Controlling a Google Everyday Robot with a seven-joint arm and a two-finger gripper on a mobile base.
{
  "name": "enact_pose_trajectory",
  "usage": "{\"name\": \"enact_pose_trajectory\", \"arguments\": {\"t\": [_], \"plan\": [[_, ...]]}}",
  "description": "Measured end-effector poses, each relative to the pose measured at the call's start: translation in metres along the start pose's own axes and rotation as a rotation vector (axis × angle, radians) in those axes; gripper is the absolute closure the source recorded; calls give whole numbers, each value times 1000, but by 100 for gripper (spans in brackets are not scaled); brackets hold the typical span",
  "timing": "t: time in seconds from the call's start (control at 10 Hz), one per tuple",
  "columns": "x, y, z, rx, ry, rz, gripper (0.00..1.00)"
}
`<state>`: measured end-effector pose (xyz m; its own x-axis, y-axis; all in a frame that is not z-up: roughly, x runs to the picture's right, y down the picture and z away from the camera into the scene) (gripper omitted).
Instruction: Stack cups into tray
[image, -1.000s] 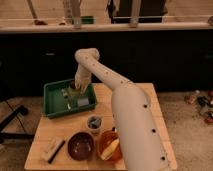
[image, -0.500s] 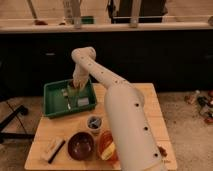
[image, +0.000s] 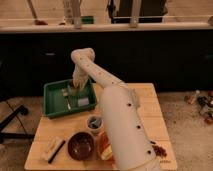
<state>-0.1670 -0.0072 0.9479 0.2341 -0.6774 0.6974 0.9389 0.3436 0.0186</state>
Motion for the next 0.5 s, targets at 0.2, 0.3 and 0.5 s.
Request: {"name": "enact_pose_trajectory", "arguments": {"t": [0.2,0.3,0.5], "plan": [[2,0,5,-4,-7,6,96],[3,0,6,-5,-9,8,96],[4,1,7,-12,-17,9,87]]}}
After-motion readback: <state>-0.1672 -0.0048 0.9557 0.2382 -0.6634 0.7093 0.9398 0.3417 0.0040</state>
